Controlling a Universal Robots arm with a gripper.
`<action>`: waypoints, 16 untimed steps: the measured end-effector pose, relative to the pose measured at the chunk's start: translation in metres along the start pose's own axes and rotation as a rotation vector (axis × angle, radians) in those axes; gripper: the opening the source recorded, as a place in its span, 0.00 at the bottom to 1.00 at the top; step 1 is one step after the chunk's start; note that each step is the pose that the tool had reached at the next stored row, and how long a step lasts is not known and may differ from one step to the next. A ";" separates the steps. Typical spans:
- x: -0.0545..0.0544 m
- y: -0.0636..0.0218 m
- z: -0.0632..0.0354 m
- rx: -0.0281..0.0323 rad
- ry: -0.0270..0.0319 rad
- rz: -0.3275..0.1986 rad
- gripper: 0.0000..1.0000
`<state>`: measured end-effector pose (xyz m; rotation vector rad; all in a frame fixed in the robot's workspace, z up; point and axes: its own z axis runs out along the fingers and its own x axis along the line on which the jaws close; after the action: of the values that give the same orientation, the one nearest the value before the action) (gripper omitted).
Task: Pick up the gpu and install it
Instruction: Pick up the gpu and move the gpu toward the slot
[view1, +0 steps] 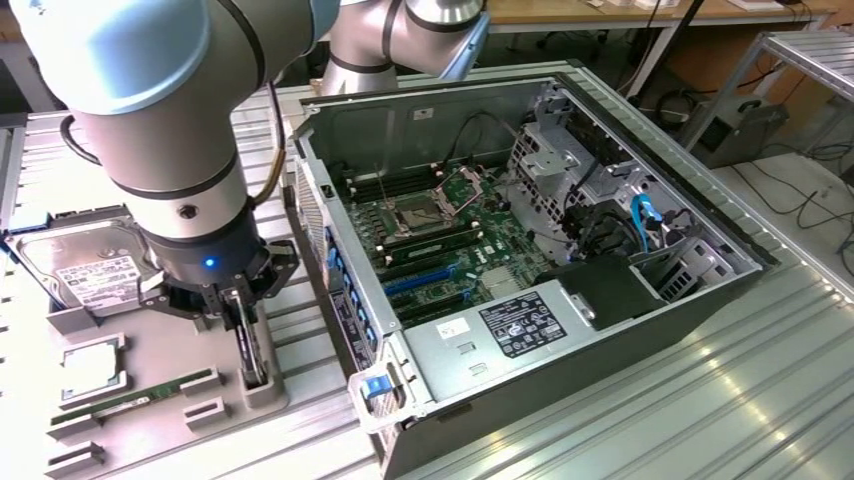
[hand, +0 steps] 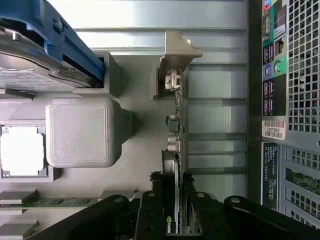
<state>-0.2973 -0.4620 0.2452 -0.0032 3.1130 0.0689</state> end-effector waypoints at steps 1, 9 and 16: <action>-0.001 0.0000 0.0000 -0.0001 0.0005 -0.004 0.26; -0.004 0.0002 -0.0039 -0.0005 0.0053 -0.010 0.26; -0.007 0.0006 -0.0131 -0.0019 0.0069 -0.016 0.26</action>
<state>-0.2907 -0.4620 0.2586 -0.0278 3.1194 0.0716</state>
